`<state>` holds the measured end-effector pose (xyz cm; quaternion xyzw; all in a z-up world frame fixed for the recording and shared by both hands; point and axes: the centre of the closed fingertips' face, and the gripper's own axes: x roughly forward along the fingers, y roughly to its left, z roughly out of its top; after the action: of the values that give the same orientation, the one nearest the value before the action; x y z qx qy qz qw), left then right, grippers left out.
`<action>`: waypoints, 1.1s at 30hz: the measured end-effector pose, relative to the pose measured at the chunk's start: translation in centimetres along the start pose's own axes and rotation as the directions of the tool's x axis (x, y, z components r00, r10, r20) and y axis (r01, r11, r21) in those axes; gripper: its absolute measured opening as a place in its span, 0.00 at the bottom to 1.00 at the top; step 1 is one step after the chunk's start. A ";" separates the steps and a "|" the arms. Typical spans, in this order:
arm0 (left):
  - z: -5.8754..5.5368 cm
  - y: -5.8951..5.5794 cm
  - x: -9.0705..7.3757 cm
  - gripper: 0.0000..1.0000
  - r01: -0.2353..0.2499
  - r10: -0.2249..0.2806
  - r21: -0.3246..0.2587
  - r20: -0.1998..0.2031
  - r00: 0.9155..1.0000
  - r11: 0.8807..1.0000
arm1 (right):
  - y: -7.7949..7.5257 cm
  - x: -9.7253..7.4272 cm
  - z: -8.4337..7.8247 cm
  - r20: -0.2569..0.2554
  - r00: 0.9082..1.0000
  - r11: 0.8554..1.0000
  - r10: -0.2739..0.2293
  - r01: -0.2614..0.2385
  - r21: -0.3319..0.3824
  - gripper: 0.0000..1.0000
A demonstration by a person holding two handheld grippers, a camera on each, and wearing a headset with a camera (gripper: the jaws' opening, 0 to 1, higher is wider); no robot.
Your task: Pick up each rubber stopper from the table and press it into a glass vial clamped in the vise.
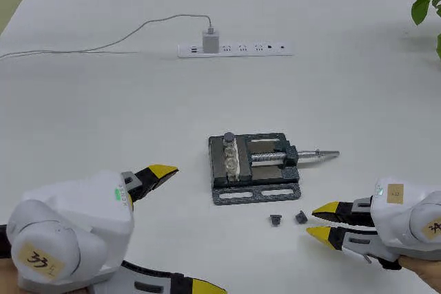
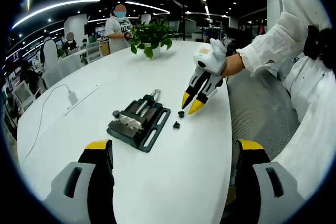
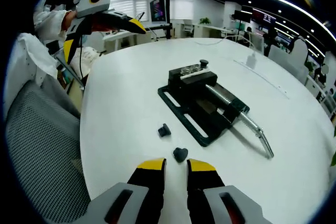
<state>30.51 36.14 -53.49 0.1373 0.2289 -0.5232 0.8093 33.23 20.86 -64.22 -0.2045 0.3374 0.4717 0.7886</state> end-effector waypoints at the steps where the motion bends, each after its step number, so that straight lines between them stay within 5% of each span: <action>1: 0.0 0.0 0.0 0.96 0.000 0.000 -0.001 0.000 1.000 1.000 | 0.0 0.1 0.0 0.001 1.000 1.000 -0.001 0.001 0.000 0.10; 15: -0.1 0.1 0.2 0.96 0.005 -0.005 -0.010 -0.001 1.000 1.000 | -0.4 0.6 0.1 -0.010 1.000 1.000 -0.008 0.008 -0.007 0.00; 33: 0.1 -0.1 0.5 0.94 0.016 -0.016 -0.013 0.005 1.000 1.000 | -0.8 0.6 0.2 -0.024 0.997 0.998 -0.067 0.067 -0.006 0.00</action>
<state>30.64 35.63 -53.69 0.1290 0.2315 -0.5284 0.8065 34.16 20.99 -64.46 -0.2236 0.3385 0.4433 0.7993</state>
